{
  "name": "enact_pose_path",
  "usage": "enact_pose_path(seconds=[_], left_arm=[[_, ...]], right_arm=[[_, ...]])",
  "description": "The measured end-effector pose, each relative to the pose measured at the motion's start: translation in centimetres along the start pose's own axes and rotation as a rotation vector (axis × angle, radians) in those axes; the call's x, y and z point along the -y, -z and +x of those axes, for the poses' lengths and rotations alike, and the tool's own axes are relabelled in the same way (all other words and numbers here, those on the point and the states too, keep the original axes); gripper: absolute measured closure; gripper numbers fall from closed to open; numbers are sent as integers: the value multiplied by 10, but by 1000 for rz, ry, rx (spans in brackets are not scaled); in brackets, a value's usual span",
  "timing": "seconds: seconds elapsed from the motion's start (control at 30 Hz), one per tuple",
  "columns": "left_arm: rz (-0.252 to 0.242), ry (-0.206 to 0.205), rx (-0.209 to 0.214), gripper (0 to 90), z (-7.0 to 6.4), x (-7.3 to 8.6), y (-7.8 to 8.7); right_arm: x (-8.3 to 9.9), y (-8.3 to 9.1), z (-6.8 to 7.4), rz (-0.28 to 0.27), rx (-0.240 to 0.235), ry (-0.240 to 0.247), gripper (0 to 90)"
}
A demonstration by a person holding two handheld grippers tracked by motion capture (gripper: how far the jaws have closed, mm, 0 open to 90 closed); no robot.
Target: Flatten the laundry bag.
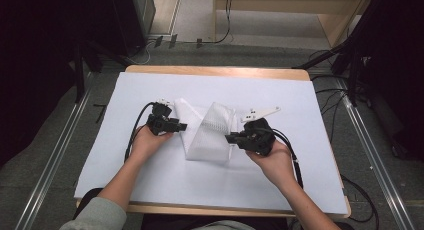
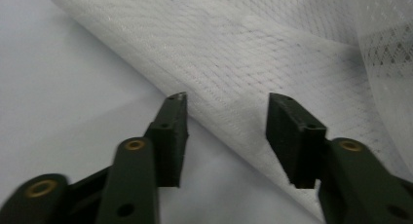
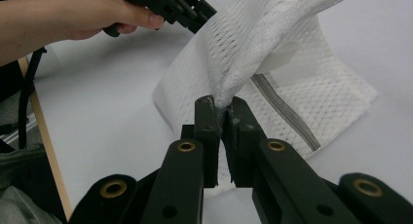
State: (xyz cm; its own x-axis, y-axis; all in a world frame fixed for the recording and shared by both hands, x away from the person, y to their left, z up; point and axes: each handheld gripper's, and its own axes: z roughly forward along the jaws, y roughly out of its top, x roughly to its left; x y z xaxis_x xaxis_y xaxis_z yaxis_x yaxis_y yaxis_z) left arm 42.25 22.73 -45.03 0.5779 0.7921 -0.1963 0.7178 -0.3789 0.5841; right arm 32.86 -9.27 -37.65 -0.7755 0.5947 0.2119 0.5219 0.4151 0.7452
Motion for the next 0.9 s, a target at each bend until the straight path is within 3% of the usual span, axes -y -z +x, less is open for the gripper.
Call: enact_pose_path(seconds=[0.13,0.2,0.3,0.37,0.47,0.53,0.73,0.9], left_arm=[[0,-45,-30,718,-9,-6,-6],[-12,-41,-34,793,-10,-6,-9],[-21,-14,-1,900,-8,-8,-11],[-30,-4,5,900,-6,-8,-10],[-62,60,23,900,3,-8,-5],[-76,96,5,900,10,-7,1],[-137,150,-26,900,24,-6,16],[-159,189,-44,900,38,-2,24]], right_arm=[[6,1,-3,-1,4,-14,865],[8,1,-5,-1,8,-17,866],[10,2,-7,-6,15,-25,867],[10,2,-8,-4,17,-29,867],[11,6,-13,-16,29,-31,867],[11,7,-15,-20,33,-38,866],[15,11,-27,-32,51,-67,868],[17,11,-31,-35,54,-87,868]])
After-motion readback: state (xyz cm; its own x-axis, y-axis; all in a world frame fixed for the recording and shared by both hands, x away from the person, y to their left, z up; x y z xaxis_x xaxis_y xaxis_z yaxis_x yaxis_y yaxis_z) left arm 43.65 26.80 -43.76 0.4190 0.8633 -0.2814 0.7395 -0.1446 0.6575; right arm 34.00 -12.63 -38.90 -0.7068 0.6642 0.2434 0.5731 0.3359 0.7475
